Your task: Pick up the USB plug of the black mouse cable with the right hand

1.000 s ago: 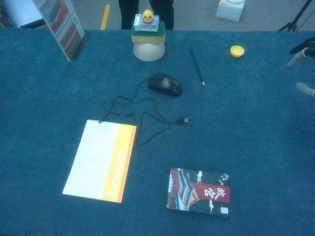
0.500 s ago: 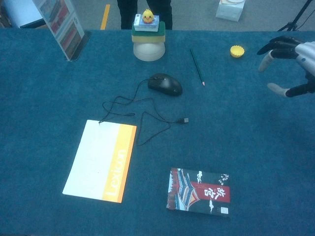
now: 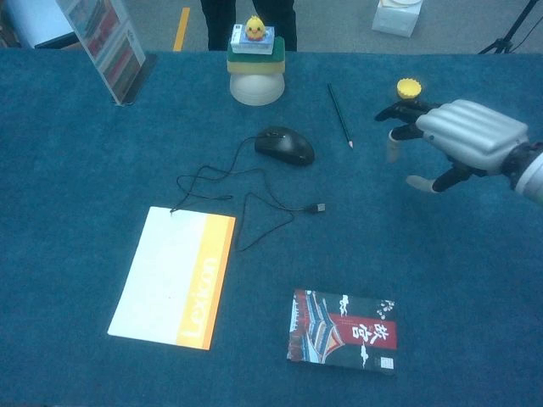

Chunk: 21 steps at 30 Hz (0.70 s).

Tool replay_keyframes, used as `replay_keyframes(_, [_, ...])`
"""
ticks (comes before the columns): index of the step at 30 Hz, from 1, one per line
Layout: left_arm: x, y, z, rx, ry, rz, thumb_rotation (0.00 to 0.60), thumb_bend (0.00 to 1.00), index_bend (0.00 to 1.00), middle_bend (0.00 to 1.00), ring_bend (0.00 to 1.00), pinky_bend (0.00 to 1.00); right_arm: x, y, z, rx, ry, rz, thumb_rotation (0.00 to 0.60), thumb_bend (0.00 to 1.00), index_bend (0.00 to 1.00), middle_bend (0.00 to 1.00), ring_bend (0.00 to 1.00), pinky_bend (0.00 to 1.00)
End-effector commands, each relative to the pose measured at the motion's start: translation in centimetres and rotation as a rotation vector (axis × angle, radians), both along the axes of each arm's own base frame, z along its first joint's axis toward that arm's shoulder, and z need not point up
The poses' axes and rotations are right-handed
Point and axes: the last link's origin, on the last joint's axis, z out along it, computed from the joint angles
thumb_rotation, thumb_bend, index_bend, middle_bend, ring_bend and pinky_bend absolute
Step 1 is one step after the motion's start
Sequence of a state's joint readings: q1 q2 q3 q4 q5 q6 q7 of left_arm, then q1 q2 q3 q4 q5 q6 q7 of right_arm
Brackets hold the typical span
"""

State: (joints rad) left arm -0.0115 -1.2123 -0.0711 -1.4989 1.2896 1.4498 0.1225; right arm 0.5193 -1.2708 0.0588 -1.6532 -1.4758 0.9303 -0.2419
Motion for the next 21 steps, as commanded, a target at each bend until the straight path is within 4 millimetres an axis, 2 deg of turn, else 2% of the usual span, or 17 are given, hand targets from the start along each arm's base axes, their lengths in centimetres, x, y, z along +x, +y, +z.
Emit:
replay_keyframes(1, [-0.2,-0.1,0.0,0.0,-0.005,0.005,0.6,0.02,0.32,0.22,0.18,0.39,1.1,-0.5,-1.3,0.022,0.012,0.015,0.6,0.28,0.44,0.1,0.0,0.17])
replay_keyframes(15, [-1.1,-0.2,-0.1,-0.002,-0.024,0.021,0.6,0.02,0.32,0.22,0.18,0.39,3.8,-1.7,-5.7,0.116,0.049,0.037,0.6,0.28,0.44,0.07,0.0,0.07])
replay_keyframes(21, [-1.5,-0.4,-0.1,-0.002,-0.03,0.027,0.6,0.02,0.32,0.22,0.18,0.39,4.4,-2.0,-6.8,0.135,0.059,0.04,0.6,0.29,0.44,0.06,0.0,0.06])
